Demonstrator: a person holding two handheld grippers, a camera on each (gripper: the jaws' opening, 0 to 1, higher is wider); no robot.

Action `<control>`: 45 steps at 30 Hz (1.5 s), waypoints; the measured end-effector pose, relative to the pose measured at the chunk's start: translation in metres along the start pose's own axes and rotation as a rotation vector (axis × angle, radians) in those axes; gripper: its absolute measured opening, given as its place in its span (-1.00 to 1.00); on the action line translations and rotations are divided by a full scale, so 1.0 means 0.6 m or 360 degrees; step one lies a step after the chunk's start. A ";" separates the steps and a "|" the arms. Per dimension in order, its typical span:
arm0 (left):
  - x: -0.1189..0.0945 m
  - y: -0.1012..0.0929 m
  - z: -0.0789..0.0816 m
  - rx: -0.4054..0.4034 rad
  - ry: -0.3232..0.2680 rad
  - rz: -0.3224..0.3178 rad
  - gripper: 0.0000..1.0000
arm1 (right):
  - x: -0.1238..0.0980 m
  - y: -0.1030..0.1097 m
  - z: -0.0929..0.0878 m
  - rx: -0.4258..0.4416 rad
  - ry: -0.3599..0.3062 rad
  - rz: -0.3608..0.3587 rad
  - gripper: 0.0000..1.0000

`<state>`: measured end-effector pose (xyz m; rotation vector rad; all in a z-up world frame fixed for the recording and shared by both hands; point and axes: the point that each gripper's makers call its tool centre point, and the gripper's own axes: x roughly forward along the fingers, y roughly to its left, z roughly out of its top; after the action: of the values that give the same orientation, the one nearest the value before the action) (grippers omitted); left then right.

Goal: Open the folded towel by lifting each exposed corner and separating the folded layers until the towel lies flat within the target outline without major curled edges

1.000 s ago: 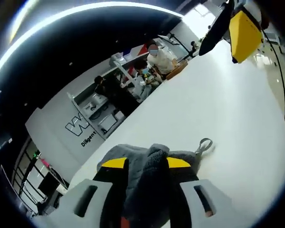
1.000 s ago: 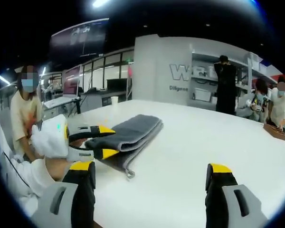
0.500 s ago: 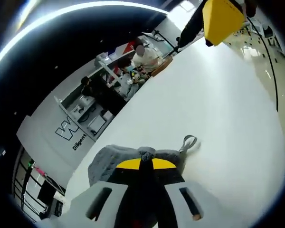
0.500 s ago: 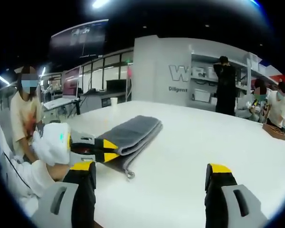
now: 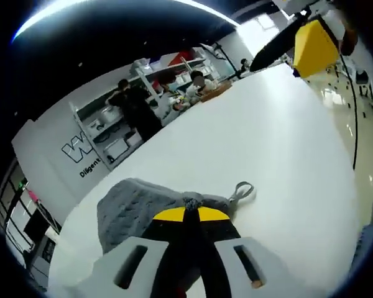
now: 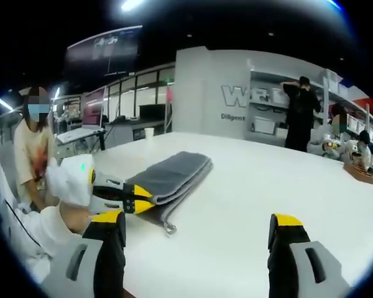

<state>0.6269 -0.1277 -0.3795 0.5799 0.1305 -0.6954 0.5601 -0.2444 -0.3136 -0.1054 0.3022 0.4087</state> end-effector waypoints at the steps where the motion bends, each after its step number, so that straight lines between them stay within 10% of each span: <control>1: -0.001 0.001 0.001 -0.0054 -0.0013 -0.0006 -0.93 | 0.000 0.000 0.000 0.0000 0.0001 0.0001 0.91; 14: -0.013 0.029 0.010 -0.0562 -0.0131 -0.0085 -0.93 | -0.001 -0.003 0.000 -0.0006 0.0005 -0.0006 0.90; 45: -0.068 0.122 0.006 -0.0844 -0.0272 0.0094 -0.93 | 0.008 0.005 -0.008 -0.0032 0.0045 0.0014 0.89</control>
<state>0.6422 -0.0613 -0.3309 0.0162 0.1315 -0.6175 0.5617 -0.2405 -0.3200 -0.1297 0.3265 0.4194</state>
